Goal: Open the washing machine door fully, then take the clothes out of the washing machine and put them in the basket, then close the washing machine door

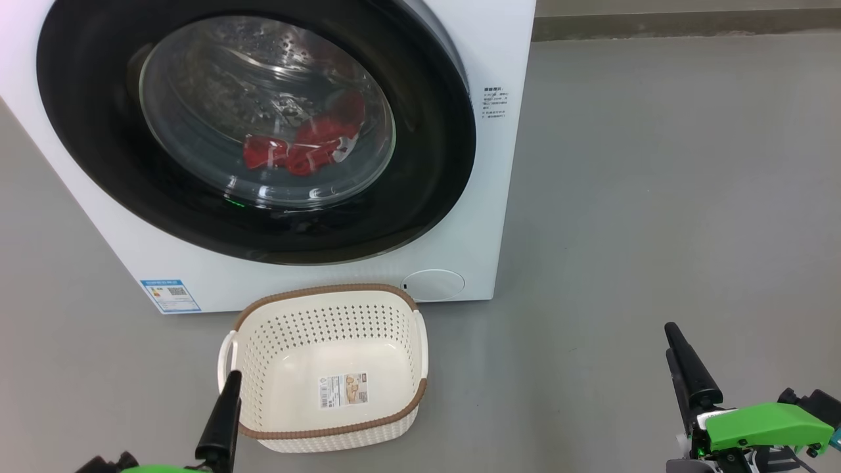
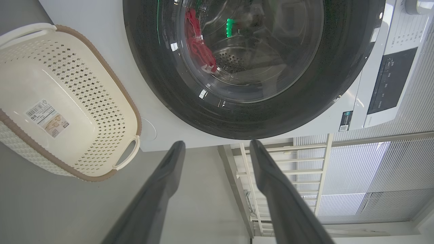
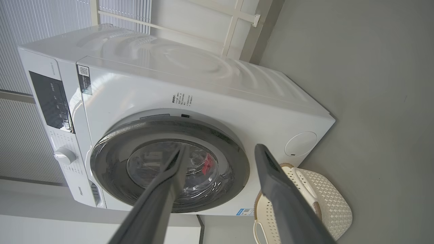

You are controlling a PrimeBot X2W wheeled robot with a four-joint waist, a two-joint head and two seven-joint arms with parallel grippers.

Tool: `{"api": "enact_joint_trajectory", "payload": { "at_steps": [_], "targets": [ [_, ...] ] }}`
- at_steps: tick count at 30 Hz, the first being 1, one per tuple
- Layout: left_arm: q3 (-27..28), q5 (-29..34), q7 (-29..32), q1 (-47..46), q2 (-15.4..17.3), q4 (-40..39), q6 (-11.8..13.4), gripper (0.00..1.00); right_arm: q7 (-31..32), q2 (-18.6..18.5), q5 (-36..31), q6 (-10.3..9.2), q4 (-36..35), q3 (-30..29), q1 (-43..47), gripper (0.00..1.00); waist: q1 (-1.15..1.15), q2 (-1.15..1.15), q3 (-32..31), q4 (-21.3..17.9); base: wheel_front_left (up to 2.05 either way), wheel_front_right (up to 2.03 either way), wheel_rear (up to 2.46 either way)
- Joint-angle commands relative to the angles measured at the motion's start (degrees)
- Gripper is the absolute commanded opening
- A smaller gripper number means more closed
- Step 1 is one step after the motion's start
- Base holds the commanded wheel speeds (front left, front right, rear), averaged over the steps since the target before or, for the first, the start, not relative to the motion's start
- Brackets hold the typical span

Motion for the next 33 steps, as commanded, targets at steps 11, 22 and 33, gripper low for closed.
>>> {"api": "enact_joint_trajectory", "payload": {
  "at_steps": [11, 22, 33],
  "targets": [
    [-0.1, 11.3, -2.4, -3.9, 0.6, -2.4, -0.2, 1.00, -2.3, -0.7, -8.1, -0.01, -2.4, 1.6, -3.5, 1.00, -0.01, 0.00, 0.2, -0.1, 0.00, 0.00, 0.00],
    [-0.5, 21.4, -4.3, -4.8, 0.5, -2.8, -0.2, 1.00, -4.2, -0.7, -17.1, -0.02, -2.9, 2.7, -4.4, 1.00, -0.01, 0.00, 0.1, -0.1, 0.00, 0.00, 0.00],
    [-0.4, 31.0, -5.9, -5.6, 0.5, -3.4, -0.3, 1.00, -5.9, -0.8, -26.2, -0.02, -3.3, 3.6, -5.0, 1.00, -0.01, 0.00, 0.1, -0.2, 0.00, 0.00, 0.00]
  ]
}}
